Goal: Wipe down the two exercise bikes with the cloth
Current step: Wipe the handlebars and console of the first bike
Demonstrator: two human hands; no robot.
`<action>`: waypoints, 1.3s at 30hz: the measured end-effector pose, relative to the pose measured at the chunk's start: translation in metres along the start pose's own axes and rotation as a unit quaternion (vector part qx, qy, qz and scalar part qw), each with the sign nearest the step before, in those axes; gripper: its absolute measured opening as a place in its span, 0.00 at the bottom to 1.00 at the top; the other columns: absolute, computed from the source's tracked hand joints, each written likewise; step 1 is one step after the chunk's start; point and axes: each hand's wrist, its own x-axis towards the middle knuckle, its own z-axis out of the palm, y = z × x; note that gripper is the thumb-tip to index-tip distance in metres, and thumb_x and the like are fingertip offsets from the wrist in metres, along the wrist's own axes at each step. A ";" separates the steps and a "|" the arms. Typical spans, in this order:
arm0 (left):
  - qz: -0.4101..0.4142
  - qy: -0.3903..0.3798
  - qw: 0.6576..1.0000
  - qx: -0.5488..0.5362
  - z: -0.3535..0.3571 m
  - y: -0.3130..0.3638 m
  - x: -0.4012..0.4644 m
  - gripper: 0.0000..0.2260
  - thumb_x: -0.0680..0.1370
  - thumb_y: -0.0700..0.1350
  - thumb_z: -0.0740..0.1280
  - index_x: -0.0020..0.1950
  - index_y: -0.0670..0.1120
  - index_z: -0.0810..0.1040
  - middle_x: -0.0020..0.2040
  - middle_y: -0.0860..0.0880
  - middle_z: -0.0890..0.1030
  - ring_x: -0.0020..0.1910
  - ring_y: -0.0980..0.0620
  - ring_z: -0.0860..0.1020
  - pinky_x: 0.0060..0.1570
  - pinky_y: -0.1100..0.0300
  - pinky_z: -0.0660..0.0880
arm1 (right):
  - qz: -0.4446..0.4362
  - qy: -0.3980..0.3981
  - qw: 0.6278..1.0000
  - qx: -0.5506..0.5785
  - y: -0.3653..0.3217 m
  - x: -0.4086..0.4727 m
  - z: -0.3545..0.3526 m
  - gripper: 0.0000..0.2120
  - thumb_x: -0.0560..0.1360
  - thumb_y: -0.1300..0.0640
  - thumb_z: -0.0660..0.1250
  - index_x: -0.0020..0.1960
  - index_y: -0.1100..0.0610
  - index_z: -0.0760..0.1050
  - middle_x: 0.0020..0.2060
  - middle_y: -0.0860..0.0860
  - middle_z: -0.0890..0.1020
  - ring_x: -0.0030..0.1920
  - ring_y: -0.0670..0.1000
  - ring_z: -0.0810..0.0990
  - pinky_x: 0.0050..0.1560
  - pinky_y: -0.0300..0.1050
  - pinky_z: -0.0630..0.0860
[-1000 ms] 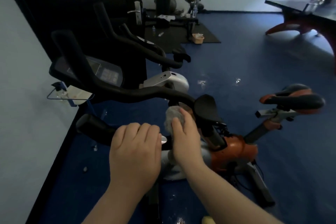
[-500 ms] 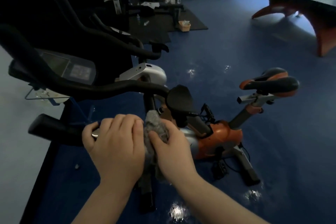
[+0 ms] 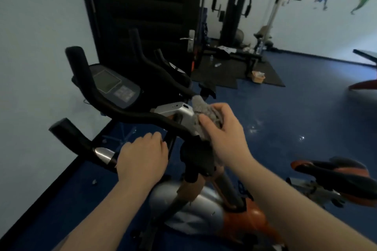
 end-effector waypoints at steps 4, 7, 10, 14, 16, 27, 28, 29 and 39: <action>0.015 0.017 0.999 0.047 0.005 -0.002 -0.003 0.10 0.78 0.46 0.61 0.38 0.47 0.74 0.32 0.50 0.76 0.30 0.50 0.74 0.33 0.56 0.62 | -0.040 -0.073 0.984 -0.155 0.016 0.073 0.022 0.13 0.76 0.47 0.66 0.58 0.51 0.75 0.55 0.49 0.72 0.51 0.48 0.73 0.52 0.45 0.76; 0.024 0.015 0.997 0.071 0.005 0.000 0.000 0.09 0.74 0.44 0.67 0.33 0.46 0.74 0.27 0.49 0.75 0.25 0.49 0.72 0.30 0.57 0.60 | -0.067 -0.103 0.941 -0.314 0.030 0.111 0.055 0.14 0.76 0.48 0.66 0.61 0.49 0.75 0.56 0.52 0.78 0.59 0.56 0.72 0.55 0.55 0.74; 0.031 0.017 0.997 0.070 0.004 0.001 -0.001 0.10 0.71 0.42 0.70 0.31 0.46 0.73 0.25 0.48 0.73 0.24 0.48 0.70 0.29 0.57 0.60 | -0.061 -0.146 0.938 -0.309 0.045 0.119 0.081 0.15 0.76 0.50 0.67 0.63 0.48 0.75 0.58 0.51 0.74 0.61 0.55 0.70 0.55 0.52 0.74; 0.034 0.010 0.997 0.071 0.004 0.001 -0.001 0.11 0.70 0.41 0.70 0.30 0.46 0.72 0.25 0.48 0.72 0.24 0.48 0.70 0.29 0.56 0.62 | -0.052 -0.245 0.947 -0.201 0.062 0.110 0.071 0.12 0.76 0.50 0.67 0.58 0.49 0.80 0.51 0.47 0.78 0.52 0.48 0.76 0.53 0.44 0.73; 0.037 0.009 0.997 0.072 0.003 0.002 0.000 0.11 0.70 0.42 0.70 0.30 0.46 0.72 0.25 0.49 0.72 0.24 0.48 0.70 0.29 0.56 0.61 | -0.028 -0.282 0.945 -0.162 0.066 0.114 0.059 0.07 0.75 0.52 0.68 0.52 0.47 0.82 0.46 0.46 0.82 0.49 0.47 0.79 0.50 0.43 0.75; 0.042 -0.002 0.996 0.076 -0.001 0.002 -0.001 0.10 0.70 0.42 0.70 0.31 0.46 0.72 0.26 0.48 0.72 0.25 0.48 0.71 0.30 0.57 0.59 | -0.020 -0.373 0.894 -0.247 0.041 0.127 0.051 0.16 0.78 0.53 0.66 0.64 0.56 0.76 0.61 0.51 0.79 0.61 0.51 0.76 0.59 0.41 0.70; 0.043 -0.003 0.996 0.076 -0.001 0.002 -0.001 0.10 0.70 0.42 0.70 0.31 0.46 0.72 0.26 0.48 0.73 0.25 0.48 0.71 0.30 0.56 0.60 | -0.027 -0.372 0.893 -0.251 0.036 0.130 0.052 0.15 0.78 0.53 0.66 0.63 0.56 0.76 0.59 0.51 0.79 0.60 0.51 0.76 0.57 0.41 0.70; 0.042 -0.007 0.996 0.072 0.000 0.002 -0.001 0.10 0.69 0.42 0.71 0.31 0.46 0.72 0.26 0.48 0.73 0.25 0.48 0.72 0.31 0.56 0.60 | -0.038 -0.355 0.905 -0.229 0.033 0.130 0.053 0.13 0.78 0.53 0.66 0.61 0.55 0.77 0.56 0.49 0.79 0.58 0.50 0.76 0.55 0.40 0.70; 0.016 0.094 0.968 -0.231 -0.031 -0.018 -0.003 0.06 0.75 0.48 0.60 0.46 0.52 0.77 0.40 0.57 0.77 0.38 0.58 0.75 0.37 0.59 0.71 | -0.314 -0.311 0.896 -0.033 -0.056 0.120 0.129 0.14 0.73 0.62 0.71 0.57 0.61 0.77 0.54 0.57 0.75 0.57 0.50 0.74 0.62 0.41 0.70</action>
